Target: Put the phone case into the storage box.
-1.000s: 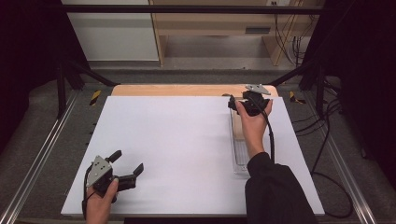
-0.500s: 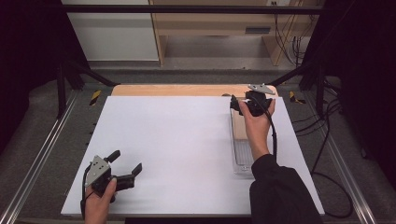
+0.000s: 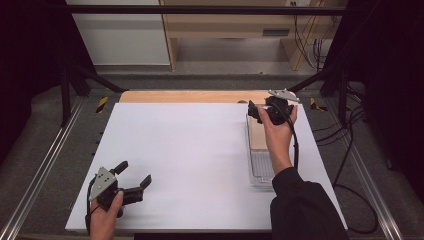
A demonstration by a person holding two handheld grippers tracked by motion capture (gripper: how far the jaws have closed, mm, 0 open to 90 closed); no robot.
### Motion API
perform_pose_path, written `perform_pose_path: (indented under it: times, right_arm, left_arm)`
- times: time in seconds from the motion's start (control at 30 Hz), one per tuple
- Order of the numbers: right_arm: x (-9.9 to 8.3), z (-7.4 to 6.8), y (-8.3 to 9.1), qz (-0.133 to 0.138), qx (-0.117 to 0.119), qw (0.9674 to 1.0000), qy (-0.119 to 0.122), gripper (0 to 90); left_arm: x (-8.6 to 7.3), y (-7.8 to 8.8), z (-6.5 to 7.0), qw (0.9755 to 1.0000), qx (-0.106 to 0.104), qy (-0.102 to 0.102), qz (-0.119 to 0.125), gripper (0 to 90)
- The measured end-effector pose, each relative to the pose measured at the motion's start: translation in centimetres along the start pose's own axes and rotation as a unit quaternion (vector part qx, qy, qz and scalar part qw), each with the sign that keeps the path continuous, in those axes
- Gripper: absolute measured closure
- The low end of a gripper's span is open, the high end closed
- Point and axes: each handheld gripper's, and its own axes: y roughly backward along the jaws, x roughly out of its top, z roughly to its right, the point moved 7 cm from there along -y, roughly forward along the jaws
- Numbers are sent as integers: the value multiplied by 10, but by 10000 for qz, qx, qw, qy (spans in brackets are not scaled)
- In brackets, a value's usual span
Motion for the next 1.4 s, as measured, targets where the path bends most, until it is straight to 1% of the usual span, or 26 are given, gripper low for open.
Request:
perform_pose_path:
  times: [0.13, 0.33, 0.4, 0.5, 0.77, 0.9, 1.0, 1.17, 1.4]
  right_arm:
    - [0, -1, 3, -14, 63, 10000, -5, 50]
    - [3, -2, 7, 60, 150, 9999, 11, 50]
    - [4, -2, 8, 81, 152, 9998, 135, 56]
    - [4, -3, 10, 114, 192, 9994, 249, 60]
    - [7, -3, 17, 180, 340, 9989, 269, 57]
    - [9, -4, 21, 237, 387, 9984, 327, 57]
    - [11, -5, 24, 313, 432, 9981, 316, 57]
    - [15, -6, 29, 442, 506, 9973, 285, 57]
    - [19, -7, 36, 623, 574, 9958, 353, 56]
  left_arm:
    - [1, -1, 1, 10000, -15, -5, 17, 21]
    - [1, -1, 2, 10000, -35, -24, 14, 21]
    - [0, -2, 1, 10000, -27, -44, 1, 21]
    - [0, -2, 1, 10000, -28, -63, -5, 21]
    - [0, -3, 1, 10000, -33, -92, -18, 21]
    - [0, -4, 0, 9999, -29, -107, -19, 21]
    - [-1, -5, 0, 9999, -36, -141, -49, 21]
    - [0, -4, -1, 9999, -31, -138, -38, 21]
    - [1, -1, -5, 9999, 7, -104, 4, 21]
